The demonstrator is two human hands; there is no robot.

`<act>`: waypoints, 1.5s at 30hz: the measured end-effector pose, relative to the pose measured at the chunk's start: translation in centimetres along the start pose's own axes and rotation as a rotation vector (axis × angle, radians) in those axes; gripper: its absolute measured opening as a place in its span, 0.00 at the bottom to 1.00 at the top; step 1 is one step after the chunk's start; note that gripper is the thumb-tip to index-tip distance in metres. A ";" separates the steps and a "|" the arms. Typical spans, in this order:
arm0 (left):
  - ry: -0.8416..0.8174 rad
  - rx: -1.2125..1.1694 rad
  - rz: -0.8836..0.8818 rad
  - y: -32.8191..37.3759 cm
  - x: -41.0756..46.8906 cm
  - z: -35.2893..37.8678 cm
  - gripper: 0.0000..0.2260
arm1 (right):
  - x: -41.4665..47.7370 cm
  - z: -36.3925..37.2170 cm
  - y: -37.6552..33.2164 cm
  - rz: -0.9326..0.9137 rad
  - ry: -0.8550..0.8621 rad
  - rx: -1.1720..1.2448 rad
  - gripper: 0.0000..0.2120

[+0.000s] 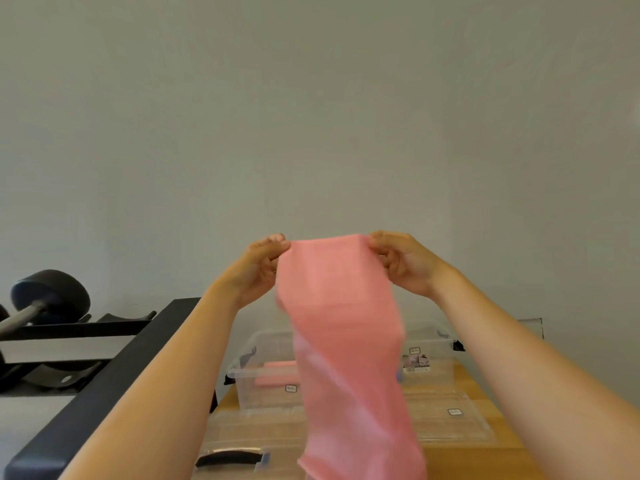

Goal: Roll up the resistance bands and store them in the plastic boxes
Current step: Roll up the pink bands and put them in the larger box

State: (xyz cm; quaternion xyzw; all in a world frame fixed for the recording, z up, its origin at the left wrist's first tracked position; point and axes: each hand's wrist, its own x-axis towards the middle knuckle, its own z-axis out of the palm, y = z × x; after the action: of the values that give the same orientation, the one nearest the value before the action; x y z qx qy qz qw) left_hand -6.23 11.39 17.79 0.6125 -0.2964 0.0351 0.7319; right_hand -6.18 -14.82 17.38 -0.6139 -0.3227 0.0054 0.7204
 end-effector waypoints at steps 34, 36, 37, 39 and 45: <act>-0.308 0.951 -0.538 -25.5 -9.1 0.1 0.11 | -7.0 -1.0 23.5 0.748 -0.359 -1.005 0.10; -0.327 1.000 -0.551 -26.8 -10.2 0.9 0.09 | -8.6 -1.2 24.0 0.806 -0.385 -1.045 0.08; -0.331 1.029 -0.559 -27.3 -10.7 1.2 0.08 | -9.4 -1.2 24.1 0.821 -0.402 -1.078 0.10; -0.323 1.092 -0.546 -28.4 -11.6 1.7 0.08 | -10.6 -1.4 24.3 0.815 -0.387 -1.163 0.15; -0.191 1.226 -0.414 -29.0 -12.0 2.7 0.04 | -11.2 -1.8 24.1 0.614 -0.244 -1.114 0.06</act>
State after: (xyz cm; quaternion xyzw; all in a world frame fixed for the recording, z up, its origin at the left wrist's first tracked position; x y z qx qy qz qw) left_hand -5.17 5.51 -13.12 0.9636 -0.1626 0.0014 0.2121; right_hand -4.87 -14.98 -9.21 -0.9551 -0.1666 0.1126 0.2178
